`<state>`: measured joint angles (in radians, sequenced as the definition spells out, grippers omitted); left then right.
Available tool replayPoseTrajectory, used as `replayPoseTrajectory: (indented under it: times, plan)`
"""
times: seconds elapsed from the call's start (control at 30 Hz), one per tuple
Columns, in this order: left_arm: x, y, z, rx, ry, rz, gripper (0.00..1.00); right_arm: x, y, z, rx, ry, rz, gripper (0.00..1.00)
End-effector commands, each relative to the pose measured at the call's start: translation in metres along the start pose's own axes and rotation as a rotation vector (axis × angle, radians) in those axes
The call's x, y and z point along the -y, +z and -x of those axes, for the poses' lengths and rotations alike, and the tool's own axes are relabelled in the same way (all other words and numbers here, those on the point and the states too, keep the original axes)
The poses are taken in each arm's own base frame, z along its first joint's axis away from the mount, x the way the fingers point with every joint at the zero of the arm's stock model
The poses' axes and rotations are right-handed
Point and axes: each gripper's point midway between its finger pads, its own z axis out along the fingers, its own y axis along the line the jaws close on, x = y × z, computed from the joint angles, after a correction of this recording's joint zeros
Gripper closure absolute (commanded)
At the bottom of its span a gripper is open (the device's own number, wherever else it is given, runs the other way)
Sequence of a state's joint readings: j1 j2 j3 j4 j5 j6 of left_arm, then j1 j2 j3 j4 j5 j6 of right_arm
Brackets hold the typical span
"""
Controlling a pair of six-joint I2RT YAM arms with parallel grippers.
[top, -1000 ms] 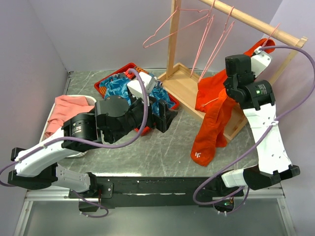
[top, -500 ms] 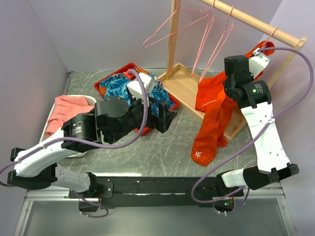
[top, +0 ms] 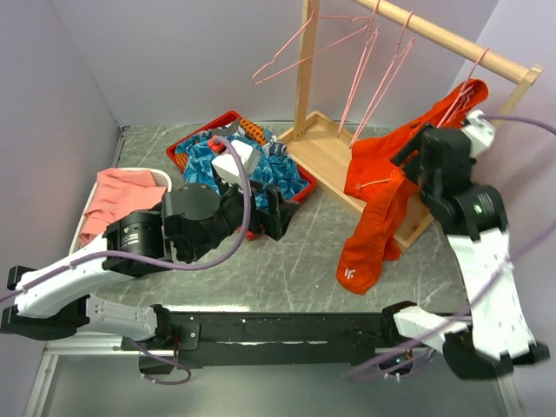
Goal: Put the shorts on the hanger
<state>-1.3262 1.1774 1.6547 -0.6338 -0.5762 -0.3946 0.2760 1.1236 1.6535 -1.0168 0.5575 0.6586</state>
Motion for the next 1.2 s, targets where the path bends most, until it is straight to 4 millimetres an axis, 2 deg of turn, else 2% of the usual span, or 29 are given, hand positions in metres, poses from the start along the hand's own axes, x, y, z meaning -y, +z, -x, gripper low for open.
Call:
replayPoseTrajectory:
  times: [0.0, 0.07, 0.13, 0.2, 0.23, 0.33, 0.4, 0.47, 0.5, 0.53, 0.57, 0.6, 0.63, 0.67, 0.7, 0.73, 0.77, 0.8, 0.83, 0.87, 0.9, 0.93, 0.97, 1.0, 1.07, 1.1, 1.17]
  plan:
    - [-0.007, 0.004, -0.005, 0.023, -0.052, 0.038, 0.04, 0.008, -0.033, 0.009, 0.034, 0.02, 0.109, 0.19]
    - [-0.011, 0.008, -0.016, 0.007, -0.057, 0.048, 0.04, 0.01, -0.047, 0.006, 0.032, 0.021, 0.163, 0.18]
    - [-0.018, 0.009, -0.019, 0.009, -0.076, 0.062, 0.04, 0.013, -0.061, 0.01, 0.046, 0.02, 0.207, 0.17]
    - [-0.028, 0.013, -0.029, -0.008, -0.084, 0.083, 0.04, 0.005, -0.073, 0.011, 0.041, 0.002, 0.289, 0.16]
    - [-0.031, 0.015, -0.033, -0.013, -0.101, 0.092, 0.03, 0.002, -0.085, 0.018, 0.058, 0.003, 0.336, 0.16]
    - [-0.047, 0.024, -0.053, -0.046, -0.142, 0.123, 0.04, -0.024, -0.105, 0.022, 0.047, -0.032, 0.507, 0.15]
    - [-0.066, 0.03, -0.071, -0.078, -0.162, 0.177, 0.03, -0.041, -0.111, 0.023, 0.044, -0.044, 0.589, 0.15]
    - [-0.082, 0.034, -0.091, -0.112, -0.195, 0.231, 0.04, -0.058, -0.112, 0.015, 0.016, -0.059, 0.645, 0.15]
    - [-0.098, 0.033, -0.094, -0.107, -0.214, 0.272, 0.04, -0.067, -0.112, 0.015, 0.023, -0.056, 0.66, 0.14]
    - [-0.106, 0.033, -0.101, -0.114, -0.237, 0.294, 0.04, -0.081, -0.115, 0.003, 0.002, -0.081, 0.683, 0.14]
    - [-0.118, 0.031, -0.116, -0.134, -0.242, 0.324, 0.04, -0.088, -0.115, 0.0, 0.005, -0.084, 0.682, 0.14]
    - [-0.132, 0.031, -0.121, -0.133, -0.257, 0.361, 0.04, -0.1, -0.12, -0.004, -0.001, -0.084, 0.708, 0.14]
    - [-0.137, 0.03, -0.127, -0.14, -0.277, 0.37, 0.04, -0.108, -0.111, -0.015, -0.005, -0.099, 0.675, 0.14]
    - [-0.147, 0.029, -0.143, -0.164, -0.275, 0.396, 0.04, -0.121, -0.12, -0.031, -0.036, -0.121, 0.724, 0.13]
    - [-0.153, 0.025, -0.144, -0.153, -0.289, 0.411, 0.04, -0.132, -0.124, -0.034, -0.028, -0.096, 0.751, 0.13]
    - [-0.155, 0.023, -0.147, -0.149, -0.302, 0.416, 0.04, -0.136, -0.115, -0.059, -0.057, -0.124, 0.745, 0.13]
    - [-0.162, 0.018, -0.155, -0.149, -0.303, 0.434, 0.04, -0.146, -0.122, -0.079, -0.083, -0.138, 0.785, 0.13]
    - [-0.166, 0.016, -0.159, -0.145, -0.31, 0.452, 0.04, -0.159, -0.126, -0.084, -0.066, -0.112, 0.831, 0.13]
    - [-0.169, 0.014, -0.162, -0.137, -0.327, 0.466, 0.03, -0.16, -0.113, -0.121, -0.098, -0.166, 0.806, 0.11]
    - [-0.177, 0.01, -0.171, -0.138, -0.327, 0.493, 0.04, -0.161, -0.105, -0.135, -0.098, -0.178, 0.775, 0.1]
    - [-0.18, 0.009, -0.175, -0.134, -0.341, 0.507, 0.04, -0.168, -0.098, -0.166, -0.13, -0.216, 0.766, 0.1]
    - [-0.182, 0.008, -0.179, -0.133, -0.343, 0.517, 0.03, -0.17, -0.096, -0.179, -0.141, -0.228, 0.766, 0.09]
    - [-0.187, 0.006, -0.186, -0.13, -0.342, 0.53, 0.03, -0.177, -0.096, -0.183, -0.126, -0.201, 0.787, 0.09]
    - [-0.189, 0.006, -0.188, -0.123, -0.356, 0.542, 0.04, -0.17, -0.09, -0.208, -0.15, -0.228, 0.79, 0.08]
    - [-0.196, 0.002, -0.195, -0.111, -0.371, 0.57, 0.04, -0.173, -0.093, -0.215, -0.159, -0.172, 0.835, 0.06]
    - [-0.197, 0.001, -0.195, -0.098, -0.389, 0.581, 0.03, -0.166, -0.093, -0.225, -0.177, -0.184, 0.85, 0.05]
    - [-0.196, 0.001, -0.193, -0.081, -0.384, 0.561, 0.04, -0.161, -0.091, -0.232, -0.186, -0.179, 0.854, 0.04]
